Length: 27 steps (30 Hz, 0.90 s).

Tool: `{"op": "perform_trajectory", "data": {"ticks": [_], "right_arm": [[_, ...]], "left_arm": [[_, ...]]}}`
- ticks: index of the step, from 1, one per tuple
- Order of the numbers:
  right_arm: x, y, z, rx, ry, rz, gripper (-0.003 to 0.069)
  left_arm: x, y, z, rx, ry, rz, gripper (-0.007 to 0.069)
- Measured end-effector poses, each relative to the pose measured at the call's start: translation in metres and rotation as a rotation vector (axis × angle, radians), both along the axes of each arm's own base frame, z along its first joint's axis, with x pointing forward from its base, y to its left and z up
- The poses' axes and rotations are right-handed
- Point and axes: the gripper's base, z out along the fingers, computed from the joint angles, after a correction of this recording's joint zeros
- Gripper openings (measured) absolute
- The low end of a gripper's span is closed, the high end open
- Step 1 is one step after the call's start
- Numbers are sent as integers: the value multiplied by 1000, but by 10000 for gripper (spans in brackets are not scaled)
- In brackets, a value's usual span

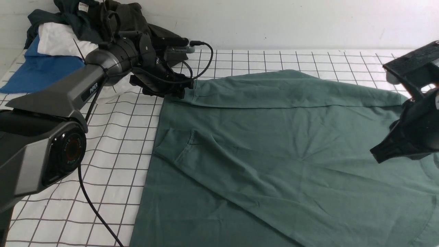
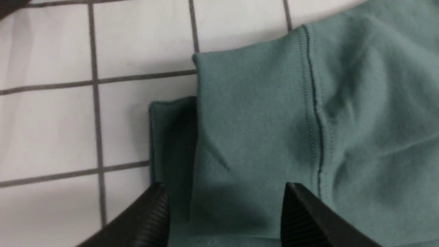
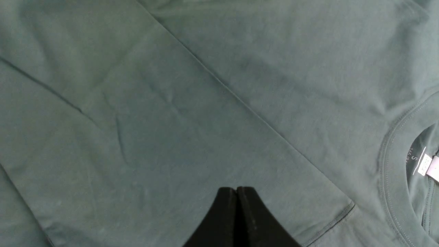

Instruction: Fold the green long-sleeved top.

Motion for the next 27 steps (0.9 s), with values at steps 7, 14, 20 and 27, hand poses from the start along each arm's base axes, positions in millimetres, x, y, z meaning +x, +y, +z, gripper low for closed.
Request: {"op": "perform_trajectory", "data": {"ticks": [7,14,20,27], "right_arm": [[3,1,-2,-1,-1,2,-14],[3,1,-2,0,-1,2,-14],[3,1,-2,0,-1,2,-14],[3,1,-2,0,-1,2,-14]], "left_arm": [[1,-8,2,-50,-45,-80,333],[3,-6,1,-7,-64,-98,323],[4,-4,0,15,-70,-103,320],[5,-3,-9,33,-58,-101,353]]}}
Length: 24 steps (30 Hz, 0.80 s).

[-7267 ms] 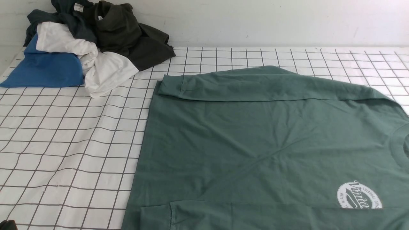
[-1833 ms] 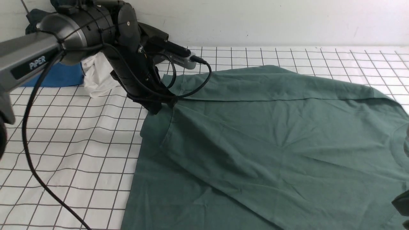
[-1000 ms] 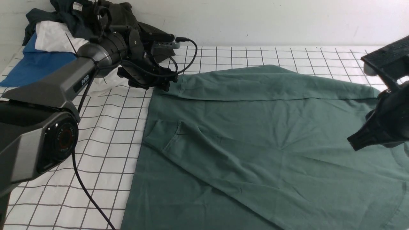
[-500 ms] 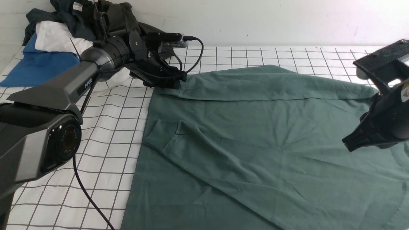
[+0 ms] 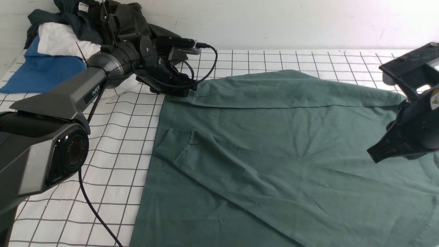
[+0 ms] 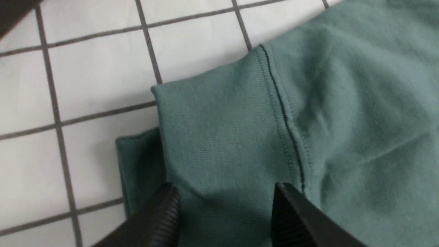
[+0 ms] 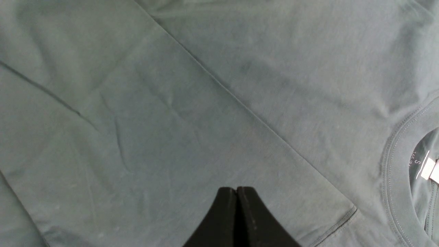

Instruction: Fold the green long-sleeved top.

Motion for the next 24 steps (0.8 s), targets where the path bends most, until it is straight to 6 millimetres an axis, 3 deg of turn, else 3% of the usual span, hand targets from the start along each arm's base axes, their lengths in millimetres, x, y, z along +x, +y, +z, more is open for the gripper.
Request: {"op": "perform_trajectory", "data": {"ticks": [9,16,24], "right_arm": [[0,0,0,1,0,0,-14],[0,0,0,1,0,0,-14],[0,0,0,1,-1,0,-14]], "left_arm": [[0,1,-5,-1,14,16,487],[0,0,-5,0,24,13,480],[-2,0,-3,5,41,5,145]]}}
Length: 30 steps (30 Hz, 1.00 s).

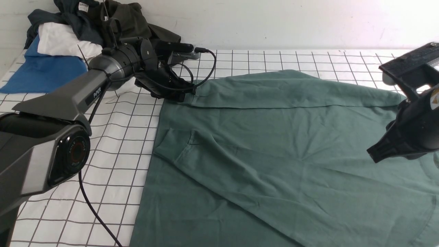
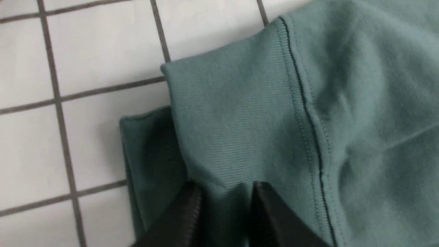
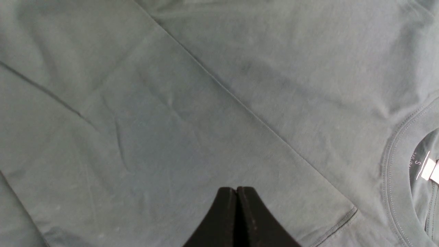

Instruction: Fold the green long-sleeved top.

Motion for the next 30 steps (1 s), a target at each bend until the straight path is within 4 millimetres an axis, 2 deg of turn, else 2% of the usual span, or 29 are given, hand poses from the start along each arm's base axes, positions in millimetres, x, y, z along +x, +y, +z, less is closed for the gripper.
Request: {"op": "perform_trajectory", "data": {"ticks": [1,2,4,5,13,16,18,20,21,25,28,30], "right_arm": [[0,0,0,0,0,0,-14],[0,0,0,0,-1,0,-14],[0,0,0,0,-1,0,-14],[0,0,0,0,-1,0,-14],[-4,-2,4,-4,0,-2,-14],[-17,-6,18,8,-33,-6,-14],[-33,-11,36,30,-86,-13,-14],[-48,-16,50,51,-126,-22,-14],[-49,-16,51,55,-130,-23,-14],[-80,-23,73,118,-195,-26,-14],[-93,-24,75,154,-207,0,-14],[-97,-22,73,176,-198,23,-14]], "left_arm": [[0,0,0,0,3,-1,124],[-2,0,4,2,21,-11,54],[-5,0,11,4,37,-23,25],[-5,0,14,5,39,-25,24],[-37,2,89,12,121,-90,23],[-55,5,108,22,182,-113,23],[-72,8,117,26,220,-117,23],[-92,12,120,31,257,-114,23],[-92,12,120,31,255,-113,23],[-148,25,121,35,289,-86,23],[-179,30,110,46,299,-83,23],[-195,31,94,56,318,-85,24]]}}
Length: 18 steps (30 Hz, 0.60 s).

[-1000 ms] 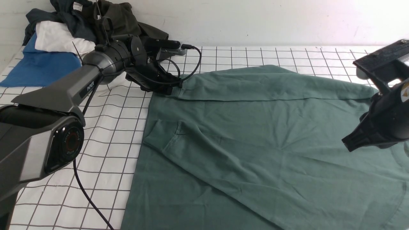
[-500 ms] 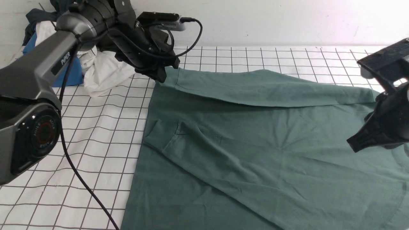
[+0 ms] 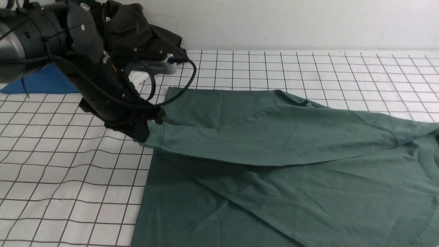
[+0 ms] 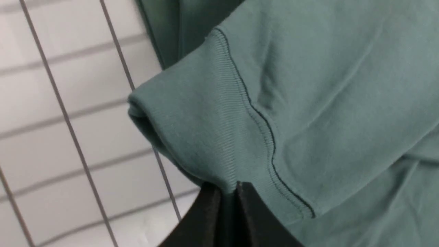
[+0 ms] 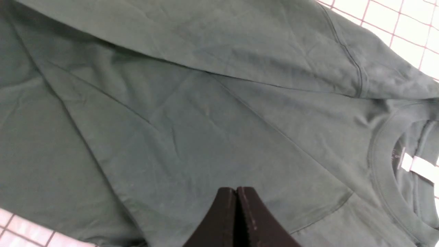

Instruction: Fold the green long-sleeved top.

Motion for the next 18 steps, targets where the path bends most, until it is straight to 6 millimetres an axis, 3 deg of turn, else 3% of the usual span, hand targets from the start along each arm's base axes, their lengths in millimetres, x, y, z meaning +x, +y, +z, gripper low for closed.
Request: {"op": "perform_trajectory", "data": {"ticks": [5,8,9,12,16,18], "right_arm": [[-2,6,-3,41,21,52,-14],[-4,8,-3,50,38,77,-14],[-7,10,-5,48,67,103,-14],[-12,16,-7,33,100,160,-14],[-18,29,-8,27,109,239,-14],[-22,35,-9,24,116,279,-14]], "left_arm": [[-17,0,-35,18,62,-6,88],[-19,0,-38,24,70,-23,173],[-19,0,-33,25,59,-37,248],[-27,-3,-17,25,46,-101,372],[-57,-26,16,23,-3,-250,426],[-88,-47,31,35,-23,-392,422]]}}
